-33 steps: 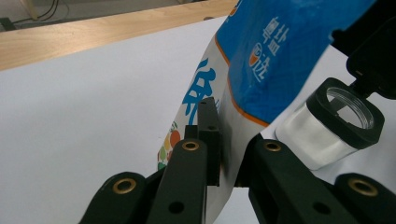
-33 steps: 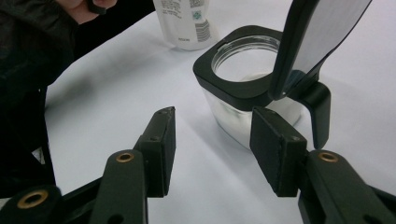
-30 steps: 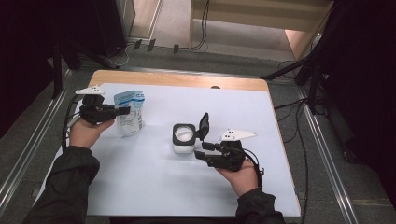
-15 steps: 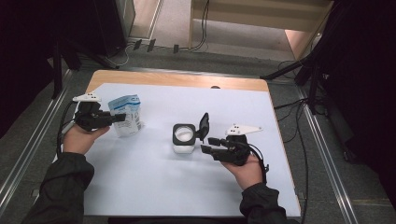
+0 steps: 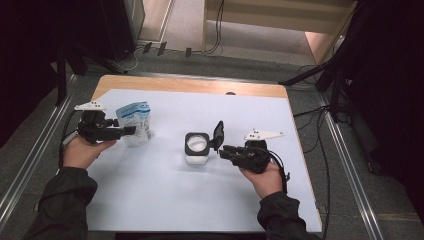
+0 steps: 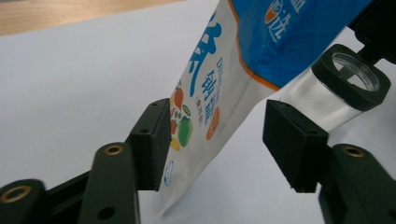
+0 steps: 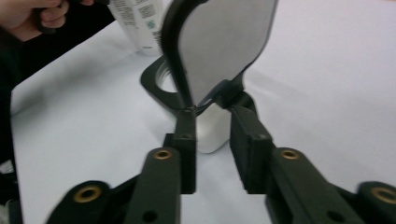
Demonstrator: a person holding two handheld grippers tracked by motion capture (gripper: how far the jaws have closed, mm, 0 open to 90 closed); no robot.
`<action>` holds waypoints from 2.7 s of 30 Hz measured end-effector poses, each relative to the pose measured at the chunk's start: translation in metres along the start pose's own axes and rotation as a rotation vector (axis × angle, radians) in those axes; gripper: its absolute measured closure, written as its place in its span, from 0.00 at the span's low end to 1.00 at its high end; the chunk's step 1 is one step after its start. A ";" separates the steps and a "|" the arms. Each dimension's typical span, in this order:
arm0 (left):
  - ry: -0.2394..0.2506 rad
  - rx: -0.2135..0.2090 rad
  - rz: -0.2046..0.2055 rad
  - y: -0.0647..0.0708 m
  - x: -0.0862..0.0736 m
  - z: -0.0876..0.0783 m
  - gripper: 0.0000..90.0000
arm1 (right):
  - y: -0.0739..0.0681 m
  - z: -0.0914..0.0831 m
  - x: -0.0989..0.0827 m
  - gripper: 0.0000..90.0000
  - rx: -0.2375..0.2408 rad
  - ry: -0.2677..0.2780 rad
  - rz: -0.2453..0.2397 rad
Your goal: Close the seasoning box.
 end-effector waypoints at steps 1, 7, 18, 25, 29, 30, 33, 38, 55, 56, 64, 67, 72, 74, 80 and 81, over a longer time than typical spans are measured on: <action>0.007 0.008 -0.001 0.000 -0.001 -0.001 0.46 | 0.002 0.000 0.001 0.87 -0.007 0.004 0.003; -0.008 0.012 -0.014 0.001 -0.007 -0.003 0.42 | 0.013 0.003 0.012 1.00 -0.029 0.026 0.023; -0.004 0.028 -0.004 0.008 -0.017 -0.006 0.42 | 0.025 0.021 0.032 1.00 -0.012 0.039 0.056; -0.013 0.031 -0.008 0.009 -0.024 -0.007 0.42 | 0.030 0.025 0.038 1.00 0.002 0.058 0.089; -0.018 0.044 -0.021 0.007 -0.026 -0.007 0.43 | 0.030 0.026 0.040 1.00 0.000 0.066 0.098; -0.018 0.040 -0.025 0.007 -0.027 -0.007 0.43 | 0.030 0.026 0.041 1.00 -0.001 0.069 0.096; -0.016 0.044 -0.028 0.006 -0.030 -0.009 0.43 | 0.029 0.028 0.043 1.00 0.004 0.068 0.089; -0.020 0.040 -0.040 0.005 -0.034 -0.011 0.44 | 0.023 0.029 0.046 1.00 -0.007 0.067 0.061; -0.032 0.030 -0.037 0.004 -0.036 -0.011 0.43 | 0.012 0.035 0.048 0.98 0.006 0.049 0.014; -0.029 0.032 -0.036 0.004 -0.036 -0.010 0.43 | 0.013 0.034 0.049 0.96 0.004 0.053 0.011; -0.025 0.027 -0.028 0.006 -0.033 -0.009 0.42 | 0.024 0.023 0.047 0.68 -0.020 0.083 0.019; -0.032 0.028 -0.022 0.005 -0.033 -0.008 0.42 | 0.029 0.018 0.046 0.62 -0.038 0.096 0.024; -0.037 0.026 -0.018 0.003 -0.031 -0.006 0.42 | 0.038 0.010 0.040 0.57 -0.061 0.108 0.043; -0.043 0.027 -0.018 0.002 -0.031 -0.005 0.42 | 0.044 0.006 0.037 0.57 -0.084 0.110 0.047; -0.039 0.027 -0.020 0.000 -0.029 -0.003 0.41 | 0.055 -0.008 0.027 0.55 -0.124 0.132 0.077; -0.040 0.022 -0.016 -0.001 -0.029 -0.003 0.41 | 0.057 -0.009 0.026 0.54 -0.128 0.137 0.080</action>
Point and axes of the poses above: each handheld gripper's, and its own axes: z roughly forward along the jaws, x roughly out of its top, y roughly to its right, the point moved 6 cm from there along z, roughly forward along the jaws, and after that the axes turned 15 degrees about -y, right-handed, at the moved point
